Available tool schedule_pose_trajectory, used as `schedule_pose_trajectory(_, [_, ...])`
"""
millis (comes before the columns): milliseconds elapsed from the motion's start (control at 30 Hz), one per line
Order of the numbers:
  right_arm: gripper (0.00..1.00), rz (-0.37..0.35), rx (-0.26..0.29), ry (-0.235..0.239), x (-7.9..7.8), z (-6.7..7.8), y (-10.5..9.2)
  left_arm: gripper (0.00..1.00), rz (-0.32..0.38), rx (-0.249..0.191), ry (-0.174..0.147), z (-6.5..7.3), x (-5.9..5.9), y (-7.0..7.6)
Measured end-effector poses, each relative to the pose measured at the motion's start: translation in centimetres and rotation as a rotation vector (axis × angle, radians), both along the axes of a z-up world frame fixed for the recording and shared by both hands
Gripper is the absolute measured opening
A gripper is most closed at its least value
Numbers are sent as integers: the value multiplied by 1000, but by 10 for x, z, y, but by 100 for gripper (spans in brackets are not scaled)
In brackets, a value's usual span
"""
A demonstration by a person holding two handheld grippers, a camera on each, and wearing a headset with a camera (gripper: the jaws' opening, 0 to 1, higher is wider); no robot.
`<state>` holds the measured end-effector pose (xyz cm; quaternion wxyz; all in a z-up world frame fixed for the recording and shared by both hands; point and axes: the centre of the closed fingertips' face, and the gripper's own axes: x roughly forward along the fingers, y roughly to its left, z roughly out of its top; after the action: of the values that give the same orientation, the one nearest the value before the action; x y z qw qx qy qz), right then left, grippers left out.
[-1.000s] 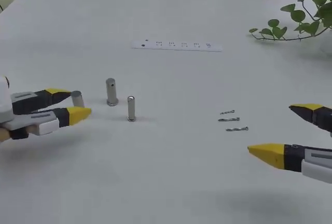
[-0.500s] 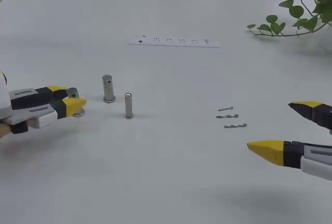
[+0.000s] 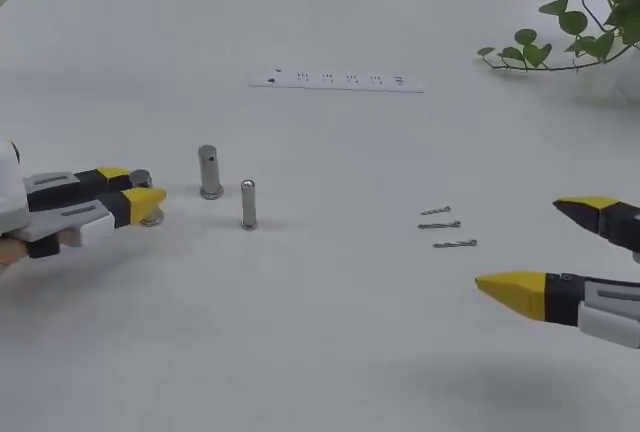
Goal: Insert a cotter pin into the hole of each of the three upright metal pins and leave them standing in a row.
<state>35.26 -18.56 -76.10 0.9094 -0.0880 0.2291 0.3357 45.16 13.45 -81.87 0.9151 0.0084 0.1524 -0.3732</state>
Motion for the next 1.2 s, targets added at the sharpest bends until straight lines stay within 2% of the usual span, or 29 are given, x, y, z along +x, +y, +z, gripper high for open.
schedule_pose_trajectory(300, [83, 3, -2, 0, -1, 0, 1, 12, -5, 16, -15, 0, 1, 2])
schedule_pose_trajectory(500, [83, 9, -3, 0, -2, 1, 3, 11, -33, 42, -33, 1, -3, 0])
schedule_pose_trajectory(667, [83, 9, -4, -1, -2, 1, 3, 10, -86, 55, -45, 1, -13, -9])
schedule_pose_trajectory(833, [83, 11, 0, -3, -2, 1, 3, 10, -115, 51, -34, 1, -19, -16])
schedule_pose_trajectory(967, [83, 10, 2, -4, -1, 1, 3, 10, -143, 57, -40, 2, -25, -24])
schedule_pose_trajectory(1200, [83, 11, 10, -6, -2, 1, 4, 10, -179, 23, -45, 17, -37, -37])
